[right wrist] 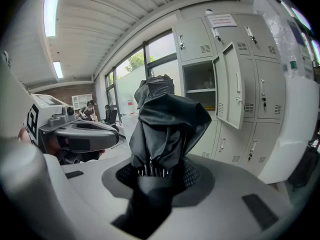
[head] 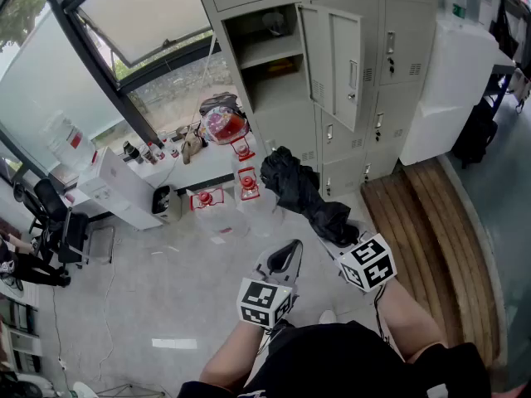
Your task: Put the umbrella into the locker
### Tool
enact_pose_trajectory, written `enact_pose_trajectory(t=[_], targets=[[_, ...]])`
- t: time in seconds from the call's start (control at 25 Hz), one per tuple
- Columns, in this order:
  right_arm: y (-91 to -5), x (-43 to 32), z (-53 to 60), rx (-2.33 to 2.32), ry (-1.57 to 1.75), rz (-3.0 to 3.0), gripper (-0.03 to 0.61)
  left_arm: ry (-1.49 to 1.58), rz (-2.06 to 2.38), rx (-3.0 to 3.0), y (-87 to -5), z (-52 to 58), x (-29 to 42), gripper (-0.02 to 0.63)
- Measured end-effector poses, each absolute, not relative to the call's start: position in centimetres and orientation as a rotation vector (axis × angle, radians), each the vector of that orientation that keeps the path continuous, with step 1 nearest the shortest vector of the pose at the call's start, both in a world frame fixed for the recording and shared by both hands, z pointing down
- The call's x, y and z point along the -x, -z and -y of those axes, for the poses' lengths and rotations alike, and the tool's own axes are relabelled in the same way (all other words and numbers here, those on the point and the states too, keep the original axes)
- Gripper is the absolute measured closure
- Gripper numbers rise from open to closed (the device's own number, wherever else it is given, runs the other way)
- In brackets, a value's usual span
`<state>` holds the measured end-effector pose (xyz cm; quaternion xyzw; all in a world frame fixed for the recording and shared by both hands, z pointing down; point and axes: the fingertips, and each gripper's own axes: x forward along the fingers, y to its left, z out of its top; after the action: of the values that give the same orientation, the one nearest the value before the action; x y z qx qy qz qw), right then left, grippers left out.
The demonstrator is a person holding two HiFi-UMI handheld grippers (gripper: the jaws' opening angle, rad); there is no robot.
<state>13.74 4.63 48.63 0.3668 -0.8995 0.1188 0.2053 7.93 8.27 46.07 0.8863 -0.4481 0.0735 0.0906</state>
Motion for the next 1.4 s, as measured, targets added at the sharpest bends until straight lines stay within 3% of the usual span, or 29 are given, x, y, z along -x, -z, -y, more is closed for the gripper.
enact_pose_trajectory(t=[1.4], targets=[[-49.2,-12.3,-3.2,-1.033,-0.373,2.481,0.377,-0.234,1.336,-2.623,-46.3,-7.3,-5.6,0.598]])
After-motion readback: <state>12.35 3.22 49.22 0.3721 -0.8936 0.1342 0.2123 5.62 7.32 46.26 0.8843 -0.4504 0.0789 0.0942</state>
